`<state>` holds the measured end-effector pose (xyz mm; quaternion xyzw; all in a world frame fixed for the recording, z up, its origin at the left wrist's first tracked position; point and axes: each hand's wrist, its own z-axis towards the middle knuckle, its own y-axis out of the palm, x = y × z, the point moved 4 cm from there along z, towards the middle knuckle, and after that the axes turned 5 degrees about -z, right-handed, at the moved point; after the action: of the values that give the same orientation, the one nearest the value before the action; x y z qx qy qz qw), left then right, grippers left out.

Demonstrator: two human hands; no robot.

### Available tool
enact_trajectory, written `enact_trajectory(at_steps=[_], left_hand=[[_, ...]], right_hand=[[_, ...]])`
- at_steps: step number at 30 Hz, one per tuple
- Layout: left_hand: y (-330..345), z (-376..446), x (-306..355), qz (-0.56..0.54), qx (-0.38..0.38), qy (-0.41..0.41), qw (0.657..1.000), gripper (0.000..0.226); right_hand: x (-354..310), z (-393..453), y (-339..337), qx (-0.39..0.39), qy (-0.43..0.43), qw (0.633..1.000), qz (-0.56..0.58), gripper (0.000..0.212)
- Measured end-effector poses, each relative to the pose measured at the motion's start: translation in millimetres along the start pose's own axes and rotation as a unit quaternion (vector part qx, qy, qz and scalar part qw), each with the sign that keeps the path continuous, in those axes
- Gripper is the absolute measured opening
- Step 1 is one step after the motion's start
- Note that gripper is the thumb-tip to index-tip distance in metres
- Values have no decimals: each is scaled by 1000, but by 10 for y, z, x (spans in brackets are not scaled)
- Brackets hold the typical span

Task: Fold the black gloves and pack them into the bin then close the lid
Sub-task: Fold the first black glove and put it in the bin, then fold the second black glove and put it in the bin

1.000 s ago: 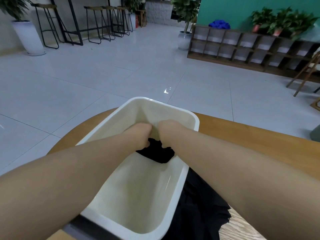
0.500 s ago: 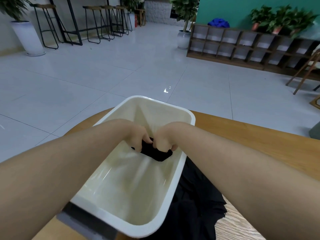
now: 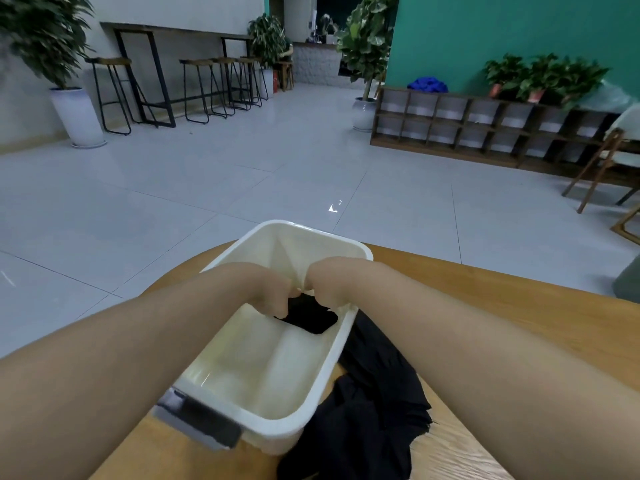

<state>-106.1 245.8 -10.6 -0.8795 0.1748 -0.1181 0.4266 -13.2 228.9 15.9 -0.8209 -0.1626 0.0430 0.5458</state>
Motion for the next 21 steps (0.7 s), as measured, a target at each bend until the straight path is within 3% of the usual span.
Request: enact_trajectory(at_steps=[4,7,10,14,17,19,21], left_hand=[[-176,-190,251,-27,174,4,984,29],[-215,-410,484,-41,319,-7,947,20],[-115,-600,758,-52,405,46,912,26],[26,-790,1068,22,476,86,875,24],[200,-904,1306,55,526,138,837,7],[396,-851,1413,70,516,162,838,20],[604,-735,1495,92,510,162,840,19]], right_hand=[[113,-325,10,102,21,988,113,50],[275,-694,74,252,23,946,203,48],[378,-1031,266,348,12,913,212,39],[502,-1318,602,432,-22,875,217,33],[568,-1437,896,466,-32,857,219,28],[589,-1453,1111,458,-28,860,226,21],[596,-1422,1317,419,-17,879,228,18]])
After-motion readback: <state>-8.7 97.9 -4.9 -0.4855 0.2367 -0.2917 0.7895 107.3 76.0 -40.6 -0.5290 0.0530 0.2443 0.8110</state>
